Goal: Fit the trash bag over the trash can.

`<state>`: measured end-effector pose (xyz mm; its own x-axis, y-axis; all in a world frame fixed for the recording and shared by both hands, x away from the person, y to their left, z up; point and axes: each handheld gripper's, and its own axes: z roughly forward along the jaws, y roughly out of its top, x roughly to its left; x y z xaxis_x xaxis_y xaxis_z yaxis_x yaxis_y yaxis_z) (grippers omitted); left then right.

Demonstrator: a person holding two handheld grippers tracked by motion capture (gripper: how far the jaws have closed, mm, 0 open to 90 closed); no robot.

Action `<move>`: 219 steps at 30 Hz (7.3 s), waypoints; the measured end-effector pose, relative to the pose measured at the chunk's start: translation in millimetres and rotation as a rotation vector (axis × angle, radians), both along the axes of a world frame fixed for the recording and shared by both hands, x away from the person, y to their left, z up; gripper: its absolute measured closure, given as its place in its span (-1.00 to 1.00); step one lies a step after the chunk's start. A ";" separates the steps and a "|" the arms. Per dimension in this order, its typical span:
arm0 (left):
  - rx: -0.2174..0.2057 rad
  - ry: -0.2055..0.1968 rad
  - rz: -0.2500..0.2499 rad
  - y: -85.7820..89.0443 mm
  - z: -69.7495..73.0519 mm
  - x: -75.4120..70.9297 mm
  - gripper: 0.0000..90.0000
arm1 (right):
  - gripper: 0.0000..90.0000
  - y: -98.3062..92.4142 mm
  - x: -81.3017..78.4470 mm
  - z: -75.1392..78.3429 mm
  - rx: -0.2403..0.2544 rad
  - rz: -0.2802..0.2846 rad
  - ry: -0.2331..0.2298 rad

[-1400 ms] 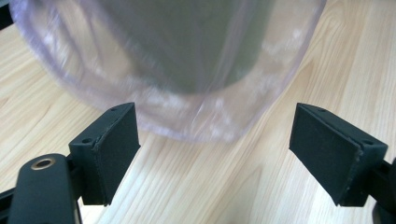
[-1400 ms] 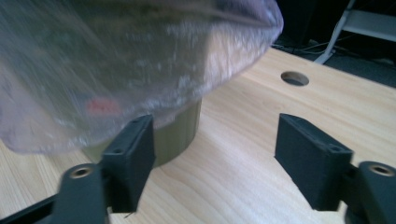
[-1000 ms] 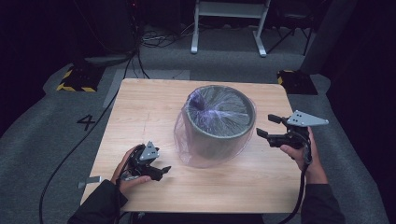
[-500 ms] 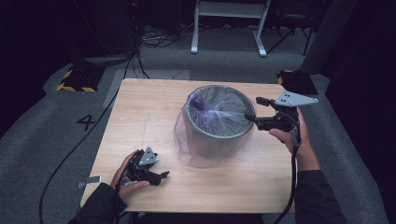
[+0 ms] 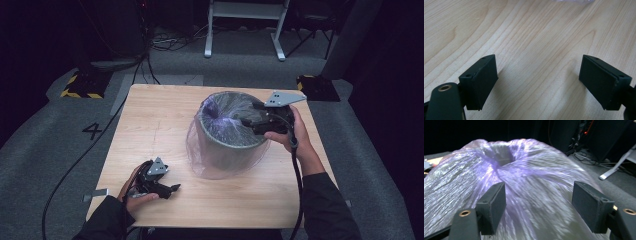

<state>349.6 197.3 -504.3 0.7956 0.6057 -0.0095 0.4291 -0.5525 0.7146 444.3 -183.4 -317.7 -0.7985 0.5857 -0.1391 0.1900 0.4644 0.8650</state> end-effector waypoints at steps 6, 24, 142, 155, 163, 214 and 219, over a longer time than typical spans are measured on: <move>0.001 0.000 -0.005 0.0 0.0 -0.1 -0.67 | -0.36 14.5 7.2 -9.1 -0.082 -0.002 0.065; -0.001 0.003 -0.007 -0.2 -0.1 -0.3 -0.67 | -0.41 30.7 14.8 -16.9 -0.335 0.012 0.183; 0.002 0.002 -0.015 -0.3 0.1 0.1 -0.68 | -0.58 -82.6 -77.0 -89.9 -0.233 -0.129 0.074; 0.002 0.002 -0.016 -0.3 0.1 0.2 -0.68 | -0.58 -88.7 -78.5 -105.2 -0.271 -0.150 0.105; 0.002 0.002 -0.015 -0.4 0.1 0.1 -0.68 | -0.57 -89.9 -79.6 -117.1 -0.300 -0.158 0.112; 0.003 0.004 -0.021 -1.4 0.0 1.5 -0.70 | -0.64 -157.3 -102.8 -186.0 -0.059 -0.367 0.261; 0.003 0.003 -0.021 -1.6 -0.1 1.7 -0.70 | -0.65 -160.9 -102.5 -186.0 -0.056 -0.380 0.262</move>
